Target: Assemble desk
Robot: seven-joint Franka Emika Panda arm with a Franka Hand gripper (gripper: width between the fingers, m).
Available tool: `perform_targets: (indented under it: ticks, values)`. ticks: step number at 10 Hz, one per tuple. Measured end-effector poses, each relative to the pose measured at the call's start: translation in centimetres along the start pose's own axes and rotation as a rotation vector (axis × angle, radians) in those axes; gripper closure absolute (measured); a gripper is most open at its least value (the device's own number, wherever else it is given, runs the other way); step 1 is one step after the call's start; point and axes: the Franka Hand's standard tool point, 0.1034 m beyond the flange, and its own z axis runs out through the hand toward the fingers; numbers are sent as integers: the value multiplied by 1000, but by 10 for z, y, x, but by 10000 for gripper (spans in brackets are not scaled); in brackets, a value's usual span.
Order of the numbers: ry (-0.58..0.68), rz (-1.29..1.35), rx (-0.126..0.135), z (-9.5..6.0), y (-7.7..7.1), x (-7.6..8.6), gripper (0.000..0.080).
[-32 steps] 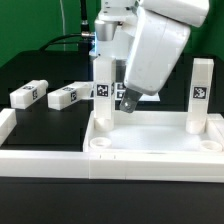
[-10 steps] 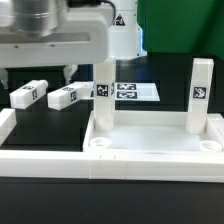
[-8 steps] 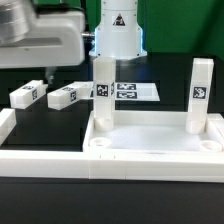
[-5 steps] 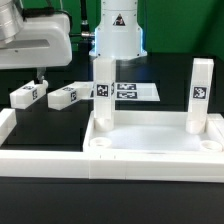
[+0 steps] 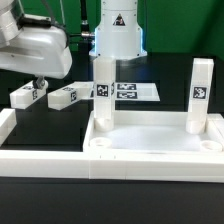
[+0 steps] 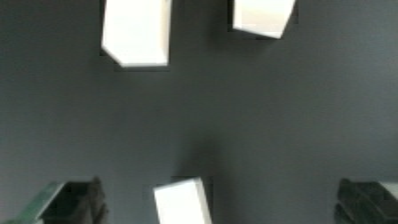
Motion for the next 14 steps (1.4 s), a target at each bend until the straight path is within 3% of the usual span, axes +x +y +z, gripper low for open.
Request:
perform_targets:
  ticks: [1,3,4,5,7,8,11,14]
  values:
    - [-11,85,22,8,3,-6,151]
    - [-4,70,10,12,-5,-9,151]
    - [-9,85,31,15,-4,-10,151]
    - [-18,119,91,20,-1,-12,151]
    - [-9,111,146,37,-1,-25,151]
    - [-28,115,156,39,-1,-29,151]
    - [-41,113,153,40,-2,-27,151]
    - [-257,83,177,38,-3,-39,151]
